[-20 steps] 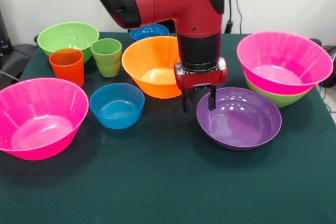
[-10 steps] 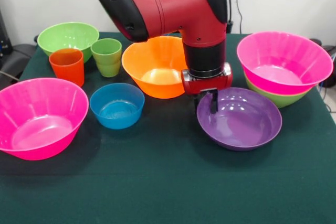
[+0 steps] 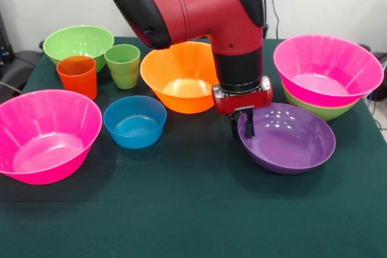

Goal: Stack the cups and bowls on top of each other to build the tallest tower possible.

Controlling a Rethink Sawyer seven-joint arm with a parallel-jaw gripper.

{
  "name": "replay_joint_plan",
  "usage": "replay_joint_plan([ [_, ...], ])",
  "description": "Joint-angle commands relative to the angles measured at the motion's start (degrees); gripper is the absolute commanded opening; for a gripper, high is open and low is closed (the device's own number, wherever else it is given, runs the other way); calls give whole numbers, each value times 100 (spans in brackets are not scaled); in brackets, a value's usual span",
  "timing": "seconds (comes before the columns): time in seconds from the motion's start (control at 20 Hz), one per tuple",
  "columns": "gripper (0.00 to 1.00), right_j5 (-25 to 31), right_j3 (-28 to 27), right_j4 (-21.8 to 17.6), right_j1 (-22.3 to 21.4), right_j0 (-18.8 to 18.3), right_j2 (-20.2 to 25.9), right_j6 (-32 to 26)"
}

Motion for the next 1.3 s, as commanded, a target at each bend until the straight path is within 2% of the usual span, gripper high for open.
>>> replay_joint_plan([
  [0.05,0,-44,-195,-547,143,191,-63,-993],
  [0.25,0,119,79,-414,-277,202,-48,-957],
  [0.6,0,1025,471,214,-1287,27,371,-1528],
  [1.0,0,1703,556,612,-2016,-138,688,-1889],
  [1.3,0,1968,585,745,-2213,-266,945,-1966],
])
